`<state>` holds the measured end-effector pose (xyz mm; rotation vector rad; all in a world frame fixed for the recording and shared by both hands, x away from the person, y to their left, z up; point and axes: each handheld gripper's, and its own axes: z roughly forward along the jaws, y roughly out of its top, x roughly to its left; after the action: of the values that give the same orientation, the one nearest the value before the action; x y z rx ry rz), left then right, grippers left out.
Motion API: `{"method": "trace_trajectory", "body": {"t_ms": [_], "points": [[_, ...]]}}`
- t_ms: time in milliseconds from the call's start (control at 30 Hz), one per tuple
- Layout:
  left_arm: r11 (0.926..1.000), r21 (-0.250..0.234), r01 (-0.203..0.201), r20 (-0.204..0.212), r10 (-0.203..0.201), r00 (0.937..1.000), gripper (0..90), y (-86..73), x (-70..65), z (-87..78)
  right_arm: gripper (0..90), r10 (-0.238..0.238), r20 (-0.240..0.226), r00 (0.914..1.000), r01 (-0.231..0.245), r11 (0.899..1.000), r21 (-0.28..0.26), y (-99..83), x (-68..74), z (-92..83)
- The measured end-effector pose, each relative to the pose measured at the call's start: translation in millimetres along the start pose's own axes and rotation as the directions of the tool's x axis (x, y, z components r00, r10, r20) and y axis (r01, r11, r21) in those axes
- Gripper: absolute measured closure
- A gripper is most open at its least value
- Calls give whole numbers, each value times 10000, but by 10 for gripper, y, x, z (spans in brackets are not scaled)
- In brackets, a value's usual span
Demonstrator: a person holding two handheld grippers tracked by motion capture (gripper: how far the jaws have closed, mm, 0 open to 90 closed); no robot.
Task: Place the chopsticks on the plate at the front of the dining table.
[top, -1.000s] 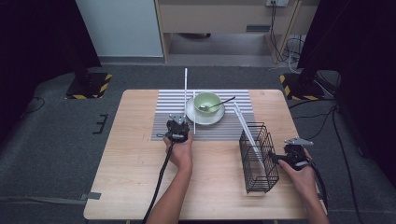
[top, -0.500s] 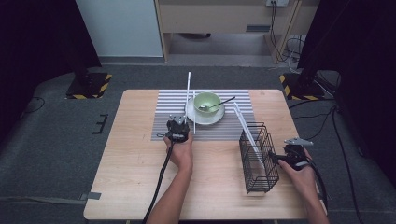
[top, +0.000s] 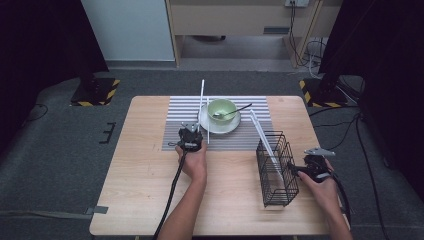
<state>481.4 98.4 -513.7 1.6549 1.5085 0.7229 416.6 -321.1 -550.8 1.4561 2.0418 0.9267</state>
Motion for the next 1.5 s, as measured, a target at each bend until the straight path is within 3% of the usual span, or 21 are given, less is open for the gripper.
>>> {"method": "trace_trajectory", "body": {"t_ms": [1500], "points": [[9984, 558, 57, -279, -41, 9996, 860, -102, -5, 117, 136, -55, -72, 10000, 55, 10000, 17, 0, 3, 0]]}}
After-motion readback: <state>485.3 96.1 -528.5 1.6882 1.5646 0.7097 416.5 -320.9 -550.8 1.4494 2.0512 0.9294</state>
